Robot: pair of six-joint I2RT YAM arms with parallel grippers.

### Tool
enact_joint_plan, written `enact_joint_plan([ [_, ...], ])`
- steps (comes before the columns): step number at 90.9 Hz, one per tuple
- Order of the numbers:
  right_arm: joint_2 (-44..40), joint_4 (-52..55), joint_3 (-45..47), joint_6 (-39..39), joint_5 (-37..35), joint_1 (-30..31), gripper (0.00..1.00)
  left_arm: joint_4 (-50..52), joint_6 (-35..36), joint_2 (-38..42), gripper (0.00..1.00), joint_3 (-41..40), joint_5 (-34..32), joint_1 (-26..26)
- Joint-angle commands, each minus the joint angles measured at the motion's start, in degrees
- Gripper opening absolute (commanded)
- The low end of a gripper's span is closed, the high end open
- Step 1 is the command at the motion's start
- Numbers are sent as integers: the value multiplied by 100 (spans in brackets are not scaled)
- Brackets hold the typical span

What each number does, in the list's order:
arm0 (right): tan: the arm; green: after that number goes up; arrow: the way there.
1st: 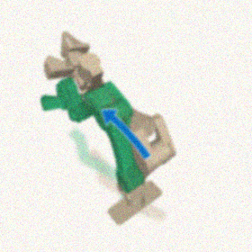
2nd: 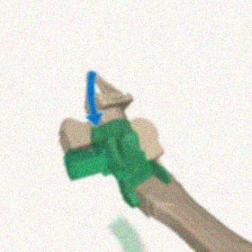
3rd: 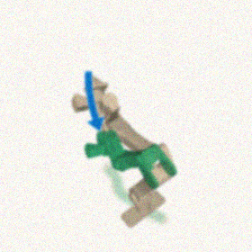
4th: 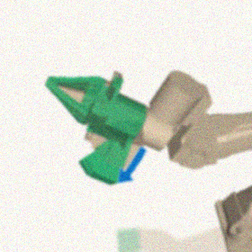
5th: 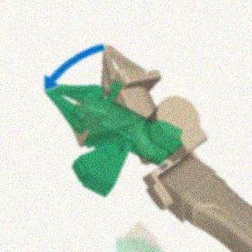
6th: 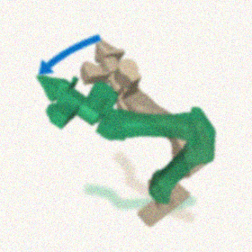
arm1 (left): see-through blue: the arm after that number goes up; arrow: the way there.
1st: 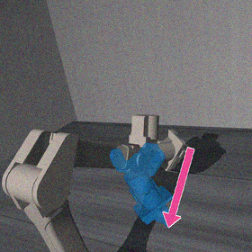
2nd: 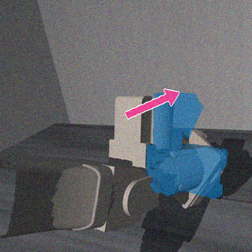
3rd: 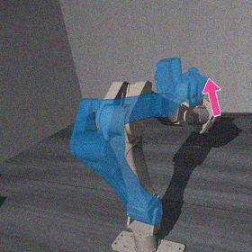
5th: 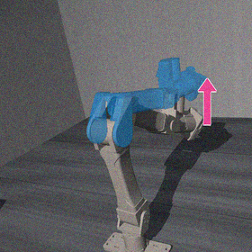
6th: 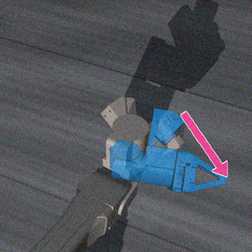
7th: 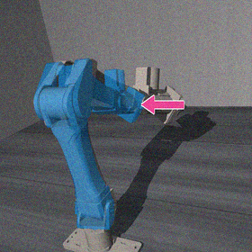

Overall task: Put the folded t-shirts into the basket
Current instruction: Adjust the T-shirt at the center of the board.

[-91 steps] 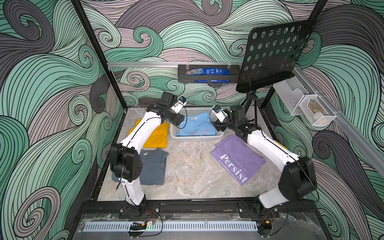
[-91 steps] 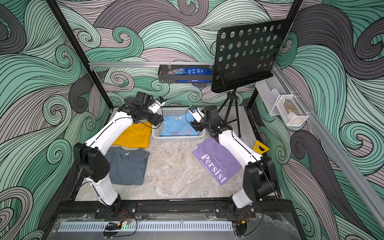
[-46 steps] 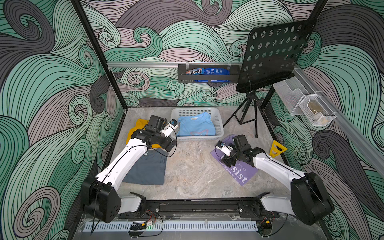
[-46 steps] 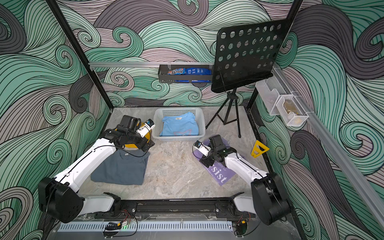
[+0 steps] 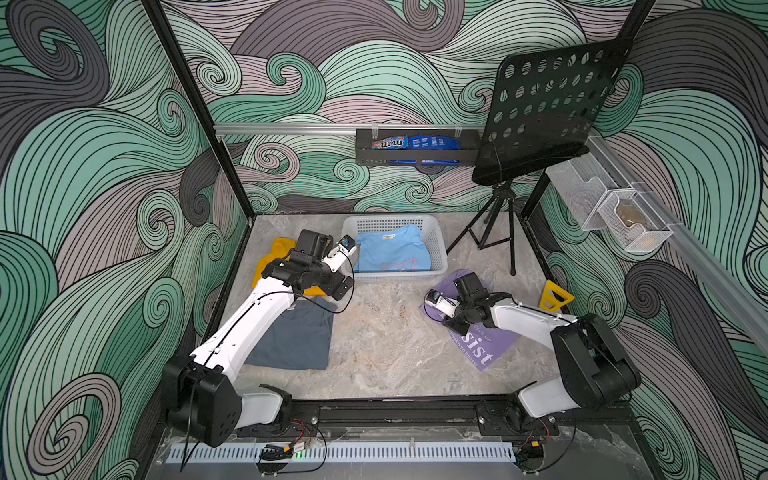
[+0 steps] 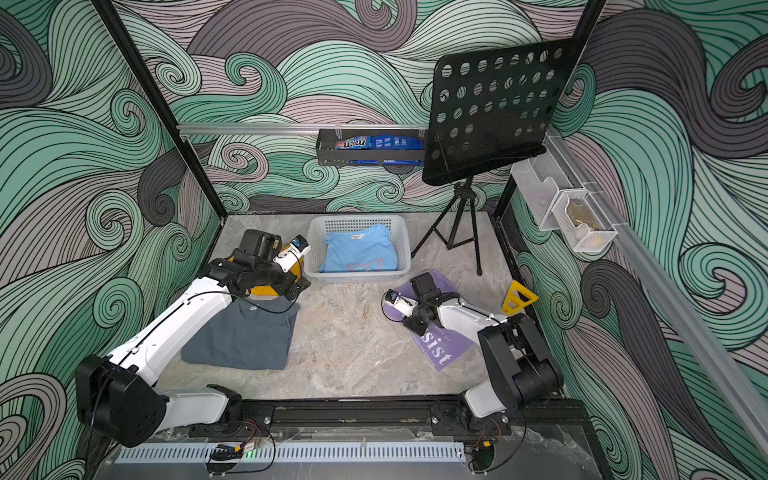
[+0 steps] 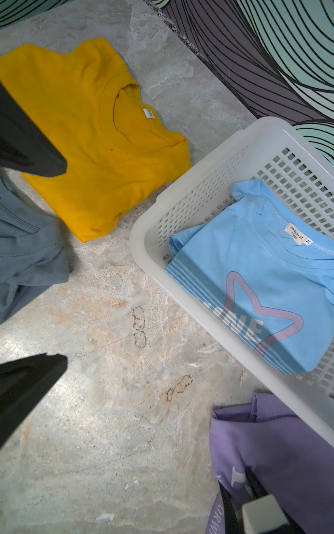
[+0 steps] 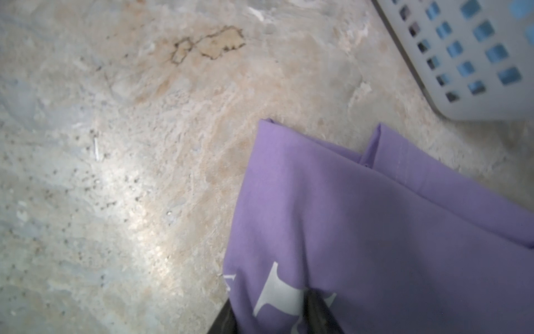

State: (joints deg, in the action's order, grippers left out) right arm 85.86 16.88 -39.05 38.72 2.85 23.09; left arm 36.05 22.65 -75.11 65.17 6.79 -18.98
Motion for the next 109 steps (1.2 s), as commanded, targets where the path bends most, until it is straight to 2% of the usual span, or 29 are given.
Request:
enact_joint_plan([
  [1,121,631,245,290,13,311,26,-51,-76,112,99,74,-125,126],
  [13,-231,1020,414,724,181,991,21,-37,-99,154,99,91,-137,299],
  [21,-275,1094,334,797,295,1760,19,-1,-163,157,99,144,-111,462],
  [38,321,1138,-451,908,432,3472,17,301,-305,57,99,336,-3,882],
  [44,554,1105,-805,998,455,3791,18,465,-319,20,99,355,135,984],
  [49,695,1139,-1095,1082,523,3833,19,621,-290,-3,99,336,237,1002],
  [65,671,1147,-1212,1381,237,3453,29,1163,180,-5,99,127,1032,994],
  [73,425,1277,-1167,1322,354,3173,43,1150,307,55,99,-116,1381,967],
  [80,52,1351,-1051,1227,530,2943,58,1008,392,123,99,-407,1719,869],
  [91,-633,1615,-971,1009,1309,2411,72,569,472,160,99,-768,2004,495],
  [101,-1084,1772,-944,901,2283,1206,78,235,589,-10,99,-909,1889,-47],
  [109,-1304,1394,-721,739,2461,137,79,-127,772,-236,97,-1009,1559,-532],
])
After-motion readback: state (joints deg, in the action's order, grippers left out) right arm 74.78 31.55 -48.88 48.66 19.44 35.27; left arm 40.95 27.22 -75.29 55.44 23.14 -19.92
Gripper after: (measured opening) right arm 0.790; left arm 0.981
